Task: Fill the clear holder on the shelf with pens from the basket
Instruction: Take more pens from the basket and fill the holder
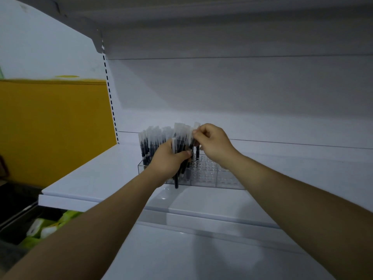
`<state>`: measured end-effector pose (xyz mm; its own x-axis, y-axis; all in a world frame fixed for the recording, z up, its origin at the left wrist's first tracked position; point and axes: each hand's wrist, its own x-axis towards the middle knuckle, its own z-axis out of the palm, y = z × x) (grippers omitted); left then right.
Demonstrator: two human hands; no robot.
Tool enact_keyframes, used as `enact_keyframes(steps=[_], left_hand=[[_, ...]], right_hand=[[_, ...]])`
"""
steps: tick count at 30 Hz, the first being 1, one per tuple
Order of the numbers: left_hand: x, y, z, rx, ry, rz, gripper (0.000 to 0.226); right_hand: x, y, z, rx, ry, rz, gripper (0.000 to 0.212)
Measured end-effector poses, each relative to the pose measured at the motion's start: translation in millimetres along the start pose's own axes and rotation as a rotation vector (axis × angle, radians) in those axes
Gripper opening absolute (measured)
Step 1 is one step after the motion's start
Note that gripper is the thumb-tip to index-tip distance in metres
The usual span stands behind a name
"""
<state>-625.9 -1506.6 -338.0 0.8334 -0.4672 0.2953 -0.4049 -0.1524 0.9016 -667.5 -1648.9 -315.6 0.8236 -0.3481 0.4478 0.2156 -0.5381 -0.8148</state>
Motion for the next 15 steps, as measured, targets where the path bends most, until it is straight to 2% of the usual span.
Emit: enact_keyframes(steps=[3, 6, 15], left_hand=[[1, -5, -4, -0.025, 0.029, -0.058, 0.011], [1, -7, -9, -0.017, 0.042, -0.086, 0.009], [1, -9, -10, -0.012, -0.006, -0.085, 0.012]], right_hand=[[8, -2, -8, 0.136, 0.145, 0.018, 0.015], [16, 2, -17, 0.109, 0.239, 0.003, 0.007], [20, 18, -5, -0.036, 0.154, 0.006, 0.005]])
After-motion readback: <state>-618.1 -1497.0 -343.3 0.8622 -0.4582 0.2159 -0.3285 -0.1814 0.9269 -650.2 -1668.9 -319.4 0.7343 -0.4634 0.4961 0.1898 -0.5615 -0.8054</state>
